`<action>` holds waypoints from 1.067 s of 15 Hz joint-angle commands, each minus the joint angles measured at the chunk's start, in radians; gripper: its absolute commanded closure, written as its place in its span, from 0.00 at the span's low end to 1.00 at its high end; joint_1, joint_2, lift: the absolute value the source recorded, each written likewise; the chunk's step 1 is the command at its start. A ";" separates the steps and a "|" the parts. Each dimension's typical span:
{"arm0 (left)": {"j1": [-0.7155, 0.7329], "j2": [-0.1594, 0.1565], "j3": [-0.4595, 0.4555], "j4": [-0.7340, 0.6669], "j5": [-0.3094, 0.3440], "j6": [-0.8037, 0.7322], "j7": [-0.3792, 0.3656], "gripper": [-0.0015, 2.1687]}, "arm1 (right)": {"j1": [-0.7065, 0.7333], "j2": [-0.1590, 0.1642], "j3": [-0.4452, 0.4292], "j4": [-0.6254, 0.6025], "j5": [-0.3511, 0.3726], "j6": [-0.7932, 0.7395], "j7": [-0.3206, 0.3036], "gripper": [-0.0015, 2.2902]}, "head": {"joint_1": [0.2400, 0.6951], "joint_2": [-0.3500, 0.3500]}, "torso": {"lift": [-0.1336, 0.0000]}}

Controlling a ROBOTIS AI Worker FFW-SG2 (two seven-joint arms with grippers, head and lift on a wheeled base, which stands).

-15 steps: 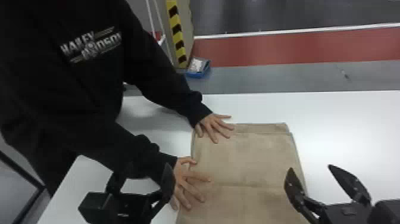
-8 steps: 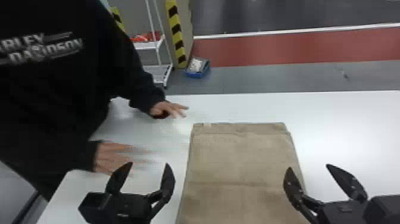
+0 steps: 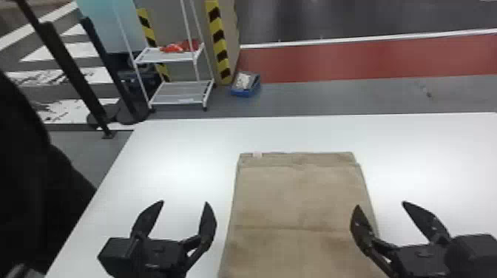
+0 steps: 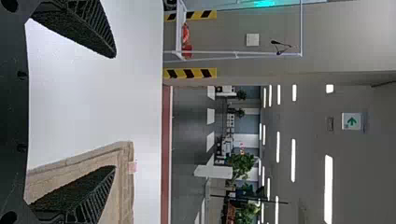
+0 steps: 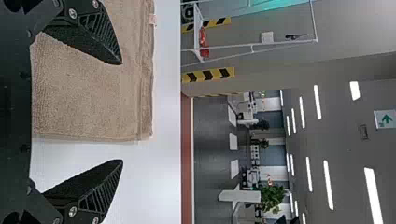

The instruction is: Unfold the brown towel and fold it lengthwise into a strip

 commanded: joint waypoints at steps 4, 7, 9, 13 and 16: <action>-0.023 -0.003 -0.006 0.025 0.002 0.003 0.000 0.01 | -0.186 0.004 -0.007 0.129 -0.001 0.168 0.001 0.06 | 1.00 0.76 | 0.06; -0.045 -0.002 -0.008 0.047 0.008 0.021 0.000 0.01 | -0.295 0.007 -0.010 0.224 -0.016 0.196 0.001 0.06 | 1.00 0.74 | 0.06; -0.054 0.005 -0.008 0.053 0.011 0.040 0.000 0.01 | -0.367 0.007 -0.015 0.293 -0.049 0.211 0.004 0.06 | 1.00 0.73 | 0.06; -0.071 0.008 -0.015 0.067 0.009 0.049 0.000 0.01 | -0.492 0.007 -0.013 0.420 -0.055 0.214 0.017 0.06 | 1.00 0.72 | 0.06; -0.081 0.011 -0.025 0.077 0.008 0.052 0.000 0.01 | -0.549 0.007 -0.013 0.474 -0.052 0.224 0.021 0.06 | 1.00 0.70 | 0.06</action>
